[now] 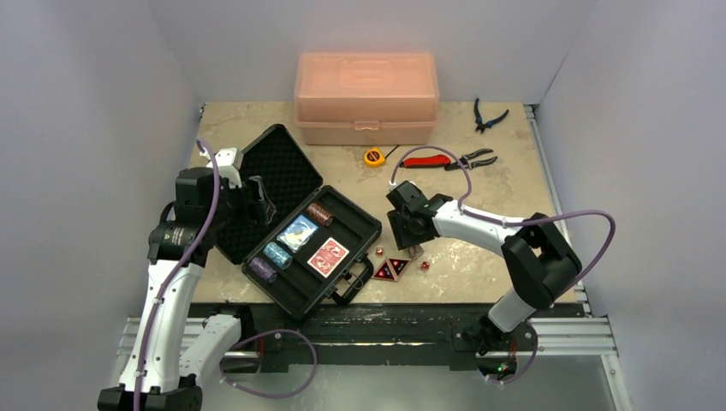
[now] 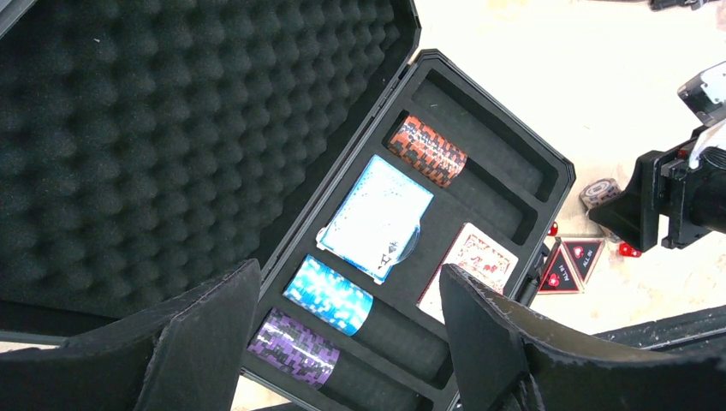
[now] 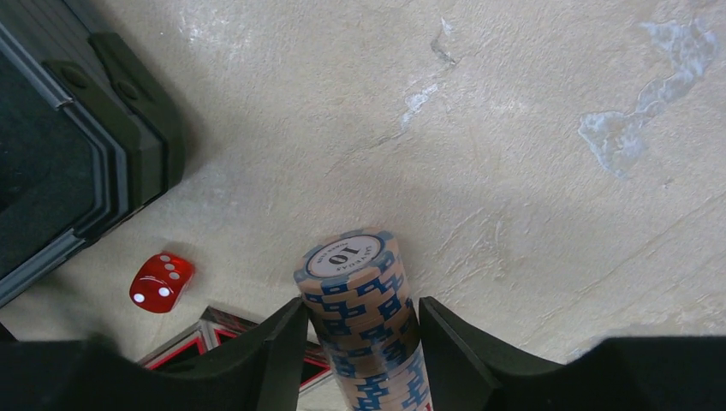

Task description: Pack up texas hold em set

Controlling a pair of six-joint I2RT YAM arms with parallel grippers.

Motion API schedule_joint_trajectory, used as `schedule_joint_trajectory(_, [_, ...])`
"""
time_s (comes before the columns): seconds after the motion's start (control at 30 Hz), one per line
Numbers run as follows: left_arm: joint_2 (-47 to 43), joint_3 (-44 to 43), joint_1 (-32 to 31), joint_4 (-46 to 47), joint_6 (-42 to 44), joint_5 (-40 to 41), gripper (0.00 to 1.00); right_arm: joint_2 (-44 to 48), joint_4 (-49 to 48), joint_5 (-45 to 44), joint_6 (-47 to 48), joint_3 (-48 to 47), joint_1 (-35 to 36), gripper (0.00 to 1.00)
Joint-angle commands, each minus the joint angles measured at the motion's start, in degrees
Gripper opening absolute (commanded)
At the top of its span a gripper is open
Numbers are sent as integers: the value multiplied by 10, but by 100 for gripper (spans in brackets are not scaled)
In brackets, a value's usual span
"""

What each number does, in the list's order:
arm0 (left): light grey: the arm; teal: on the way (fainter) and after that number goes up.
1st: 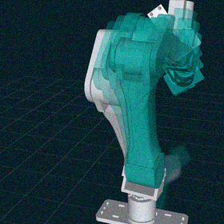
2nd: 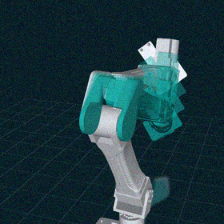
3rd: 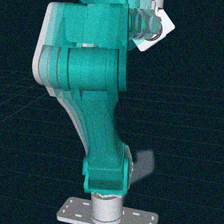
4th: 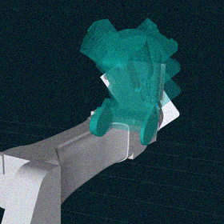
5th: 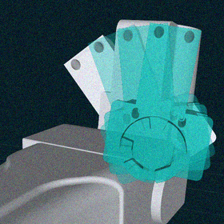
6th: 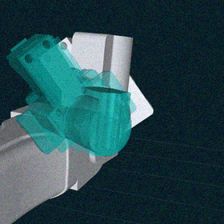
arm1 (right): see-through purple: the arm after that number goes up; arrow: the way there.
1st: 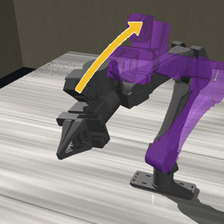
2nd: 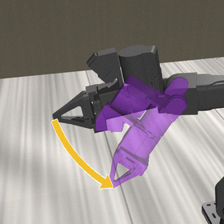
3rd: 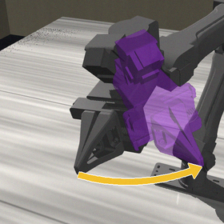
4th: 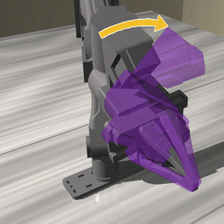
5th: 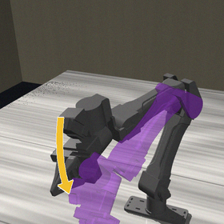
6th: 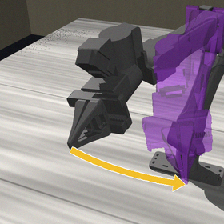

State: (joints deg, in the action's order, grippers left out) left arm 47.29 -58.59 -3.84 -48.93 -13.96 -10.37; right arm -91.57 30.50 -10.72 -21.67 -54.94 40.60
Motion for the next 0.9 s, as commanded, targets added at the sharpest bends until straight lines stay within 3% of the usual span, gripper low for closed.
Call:
schedule_joint_trajectory(0.0, [-1,-1,0,14,-2,-13,76,-14,8,18,-7,-1,3,51])
schedule_joint_trajectory(0.37, [-3,0,-1,14,-3,-15,76,24,31,26,14,-61,3,0])
schedule_joint_trajectory(0.87, [-2,0,0,16,-3,-15,76,54,35,22,14,-185,3,0])
